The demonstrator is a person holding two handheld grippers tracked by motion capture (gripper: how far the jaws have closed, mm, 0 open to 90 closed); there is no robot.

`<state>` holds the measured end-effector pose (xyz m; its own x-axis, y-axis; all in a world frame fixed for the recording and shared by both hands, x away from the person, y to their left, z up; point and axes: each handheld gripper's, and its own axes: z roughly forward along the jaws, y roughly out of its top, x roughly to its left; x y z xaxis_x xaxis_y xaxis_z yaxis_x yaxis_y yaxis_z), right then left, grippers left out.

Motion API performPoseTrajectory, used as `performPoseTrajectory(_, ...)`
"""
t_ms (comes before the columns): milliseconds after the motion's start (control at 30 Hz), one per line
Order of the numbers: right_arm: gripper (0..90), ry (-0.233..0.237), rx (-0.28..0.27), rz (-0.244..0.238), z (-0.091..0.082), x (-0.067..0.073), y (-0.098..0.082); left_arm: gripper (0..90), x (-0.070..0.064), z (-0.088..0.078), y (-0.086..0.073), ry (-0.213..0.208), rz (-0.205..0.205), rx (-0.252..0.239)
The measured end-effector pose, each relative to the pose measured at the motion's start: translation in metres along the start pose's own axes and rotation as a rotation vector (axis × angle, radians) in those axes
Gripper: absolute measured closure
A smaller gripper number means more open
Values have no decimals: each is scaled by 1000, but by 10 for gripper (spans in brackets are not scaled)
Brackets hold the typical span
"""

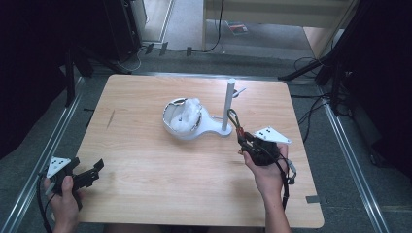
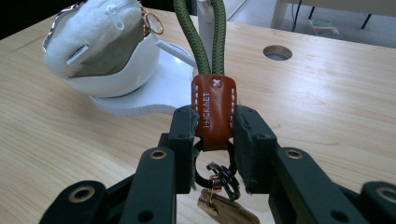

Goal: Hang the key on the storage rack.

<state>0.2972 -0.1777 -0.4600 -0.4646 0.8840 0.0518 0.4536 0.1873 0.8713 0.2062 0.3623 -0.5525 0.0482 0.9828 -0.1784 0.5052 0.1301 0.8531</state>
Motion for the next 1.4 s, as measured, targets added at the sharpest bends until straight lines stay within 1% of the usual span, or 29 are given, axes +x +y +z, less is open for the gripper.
performPoseTrajectory(100,708,-3,6,6,4,0,-1,79,0,0,0,1,-1,-1)
performPoseTrajectory(500,707,-10,16,3,13,2,-1,79,0,1,0,2,-2,3)
performPoseTrajectory(667,706,-19,22,10,18,3,-1,79,0,1,0,-1,-3,1)
performPoseTrajectory(1000,699,-16,30,20,25,3,-3,79,0,1,0,-1,-3,1)
performPoseTrajectory(1100,667,-3,24,21,27,2,-4,79,0,0,0,-3,-3,1)
performPoseTrajectory(1200,554,9,16,35,27,1,-5,79,0,0,0,-3,-4,1)
performPoseTrajectory(1400,527,12,18,46,24,-1,-7,80,1,0,0,-3,-7,-5)
